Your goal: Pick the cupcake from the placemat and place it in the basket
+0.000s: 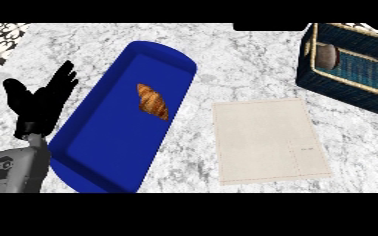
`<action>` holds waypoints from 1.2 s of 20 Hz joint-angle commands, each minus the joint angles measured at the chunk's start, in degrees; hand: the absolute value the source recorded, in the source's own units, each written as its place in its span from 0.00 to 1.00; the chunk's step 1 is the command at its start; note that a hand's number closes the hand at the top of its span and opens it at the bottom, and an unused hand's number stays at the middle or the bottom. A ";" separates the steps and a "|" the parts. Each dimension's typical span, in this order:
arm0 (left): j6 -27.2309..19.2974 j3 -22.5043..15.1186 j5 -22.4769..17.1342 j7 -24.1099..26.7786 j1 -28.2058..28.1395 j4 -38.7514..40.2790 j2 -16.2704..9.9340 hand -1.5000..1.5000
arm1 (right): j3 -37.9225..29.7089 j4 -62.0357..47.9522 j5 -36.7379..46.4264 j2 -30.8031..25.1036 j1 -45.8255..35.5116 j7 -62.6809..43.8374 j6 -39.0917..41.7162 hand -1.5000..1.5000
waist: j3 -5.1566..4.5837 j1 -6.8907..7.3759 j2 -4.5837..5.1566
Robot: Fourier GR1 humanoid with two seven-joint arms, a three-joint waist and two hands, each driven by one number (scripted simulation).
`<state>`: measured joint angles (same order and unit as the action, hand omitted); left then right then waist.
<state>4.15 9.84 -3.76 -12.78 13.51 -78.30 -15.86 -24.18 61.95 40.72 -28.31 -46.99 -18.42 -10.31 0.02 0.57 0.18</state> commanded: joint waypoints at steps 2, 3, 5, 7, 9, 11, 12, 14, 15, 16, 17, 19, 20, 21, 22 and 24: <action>-0.79 -1.02 0.94 -1.65 -2.08 -3.54 1.03 0.50 | -1.43 -1.71 -5.52 -1.23 1.26 7.03 0.09 0.00 | 0.00 -0.22 -0.18; -1.58 -0.47 0.68 -2.10 2.61 0.04 1.28 0.50 | -1.01 -3.86 -4.34 0.17 -3.45 4.29 -2.85 0.00 | -0.01 -0.15 -0.05; -0.64 -1.47 0.82 -1.18 -1.15 -2.37 1.78 0.50 | -5.83 -5.10 -7.20 -3.13 -2.24 5.57 -3.77 0.00 | 0.01 -0.04 -0.08; 1.02 0.36 -0.78 -0.86 -1.57 -2.40 -0.15 0.50 | -9.26 -3.22 -9.60 -1.92 -3.61 2.23 -6.79 0.00 | 0.01 0.08 -0.20; -0.80 -1.13 0.31 -2.62 -1.51 -3.33 1.70 0.50 | -13.38 -2.81 -12.87 -3.24 -1.58 3.08 -7.88 0.00 | 0.06 -0.41 -0.28; -1.96 -1.17 1.59 0.89 -3.30 -2.75 2.62 0.50 | -17.69 -0.01 -17.36 -6.85 -0.33 2.59 -4.96 0.00 | 0.04 -1.45 -0.50; -0.26 -0.12 0.48 0.68 -3.42 -2.62 1.03 0.50 | -18.27 -0.50 -17.98 -5.00 1.17 2.71 -6.85 0.00 | 0.02 -0.90 -0.33; -1.37 0.26 0.39 -2.39 -1.84 -4.26 0.68 0.50 | -21.47 -0.36 -22.82 -11.16 2.80 2.17 1.02 0.00 | 0.04 -1.28 -0.47; -2.17 -0.42 1.38 -2.75 -1.68 -4.70 1.04 0.50 | -22.70 2.40 -24.30 -11.63 5.45 1.24 2.69 0.00 | 0.03 -1.79 -0.60; 1.39 1.52 -0.44 1.05 -4.47 -2.58 -0.95 0.50 | -24.23 -1.25 -26.19 -14.06 6.97 3.95 5.49 0.00 | 0.02 -1.19 -0.33; -0.90 -1.05 1.11 -0.90 -3.89 -4.35 1.80 0.50 | -25.74 -1.14 -27.62 -16.92 7.32 2.32 7.95 0.00 | 0.03 -1.44 -0.42; -1.17 0.43 0.66 -2.51 -2.65 -4.03 0.49 0.50 | -28.07 -0.86 -31.28 -17.89 11.98 2.34 13.26 0.00 | 0.03 -1.60 -0.45; -1.08 0.60 1.40 -0.21 -2.23 -0.38 0.52 0.50 | -29.82 -1.88 -32.25 -18.65 15.57 6.30 14.99 0.00 | 0.03 -1.97 -0.30; -2.20 0.55 1.22 -1.46 -0.55 -1.36 1.19 0.50 | -29.12 -1.93 -33.29 -21.15 15.80 4.31 19.73 0.00 | 0.02 -2.03 -0.37; 0.53 0.30 -0.41 -2.43 -2.32 -3.95 0.34 0.50 | -30.30 -6.79 -34.06 -21.73 17.12 8.55 20.42 0.00 | 0.07 -1.12 -0.25; -1.18 1.35 -0.06 -2.56 -1.57 -3.22 0.41 0.50 | -34.34 -6.80 -37.23 -24.31 22.62 10.62 26.23 0.00 | 0.08 -1.98 -0.37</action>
<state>3.72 10.48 -3.52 -14.15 11.28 -80.97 -15.36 -53.55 58.15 8.30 -47.90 -31.38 -11.91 7.16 0.04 -1.09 -0.18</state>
